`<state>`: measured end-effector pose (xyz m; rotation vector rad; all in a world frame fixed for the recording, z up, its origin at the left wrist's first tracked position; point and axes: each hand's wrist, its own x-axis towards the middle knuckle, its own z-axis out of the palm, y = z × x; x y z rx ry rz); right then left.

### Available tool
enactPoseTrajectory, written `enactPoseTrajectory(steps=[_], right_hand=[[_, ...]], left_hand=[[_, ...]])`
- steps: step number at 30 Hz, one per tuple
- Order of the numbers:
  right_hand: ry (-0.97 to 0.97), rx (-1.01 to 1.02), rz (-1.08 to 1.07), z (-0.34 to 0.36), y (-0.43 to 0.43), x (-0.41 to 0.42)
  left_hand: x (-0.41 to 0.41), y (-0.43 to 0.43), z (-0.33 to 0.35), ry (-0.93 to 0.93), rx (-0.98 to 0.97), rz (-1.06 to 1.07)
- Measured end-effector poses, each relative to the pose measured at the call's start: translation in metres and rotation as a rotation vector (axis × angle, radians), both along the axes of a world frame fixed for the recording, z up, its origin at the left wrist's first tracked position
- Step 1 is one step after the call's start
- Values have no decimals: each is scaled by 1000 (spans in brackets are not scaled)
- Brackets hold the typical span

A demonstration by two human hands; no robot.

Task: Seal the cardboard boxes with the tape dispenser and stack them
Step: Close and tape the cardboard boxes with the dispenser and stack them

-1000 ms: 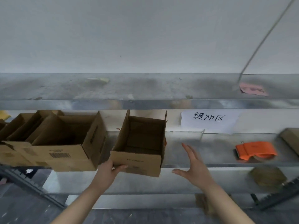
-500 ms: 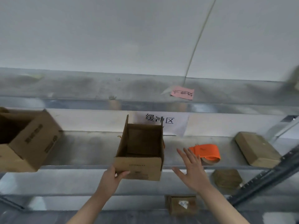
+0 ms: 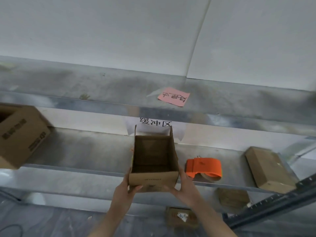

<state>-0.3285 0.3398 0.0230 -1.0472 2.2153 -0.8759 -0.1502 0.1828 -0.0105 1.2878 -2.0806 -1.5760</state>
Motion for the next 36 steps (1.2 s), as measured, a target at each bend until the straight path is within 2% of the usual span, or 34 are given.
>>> enactPoseTrajectory(steps=[6,10,14,18,21,26,30,36], right_hand=[[-167,-50,-86,-10,-10,2],[-204,-25,-53,-7,-16,-6],[-184,-27,-115,0,-21,-9],[-156,-22,-300,-8,-7,-1],[-171,11,-415,-12,4,20],[-267,-50,-499,-24,-8,64],[-386,-136,-424,-19,-32,92],[-379,-223,-310,-7,-28,71]], left_hand=[[-2,-2,-4,28,26,-108],[3,2,-9,110,92,-154],[7,4,-11,83,156,-204],[26,-37,-7,-184,-65,-226],[30,-98,13,-190,-218,-281],[-24,-174,46,-163,-335,-410],[-45,-180,45,-72,-126,-505],[-4,-153,24,114,83,-343]])
